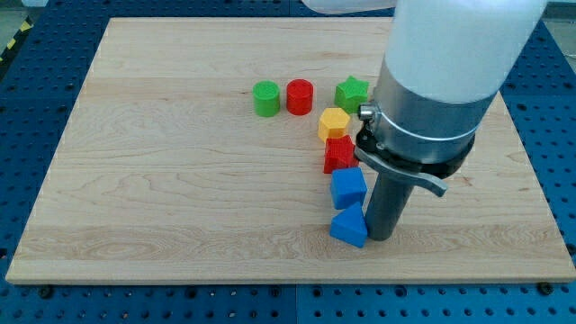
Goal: Push the blue triangle parallel to the blue cube
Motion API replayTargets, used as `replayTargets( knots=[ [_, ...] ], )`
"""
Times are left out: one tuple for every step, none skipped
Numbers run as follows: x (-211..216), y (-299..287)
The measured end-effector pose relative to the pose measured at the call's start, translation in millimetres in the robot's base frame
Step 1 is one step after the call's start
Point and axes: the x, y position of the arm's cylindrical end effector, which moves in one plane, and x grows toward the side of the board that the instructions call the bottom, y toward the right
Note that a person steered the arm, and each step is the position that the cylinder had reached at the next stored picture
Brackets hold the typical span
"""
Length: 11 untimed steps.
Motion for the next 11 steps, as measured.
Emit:
replayTargets(
  knots=[
    [0.1,-5.1],
    [8.4,-6.5],
    [21.8,-6.5],
    [26.4,-3.7],
    [18.6,-9.9],
    [5.8,-48.5],
    [3.9,-81.5],
    [2.1,-98.6],
    [-8.4,-105.8],
    [-11.6,-105.8],
    [-14.3,-105.8]
  ],
)
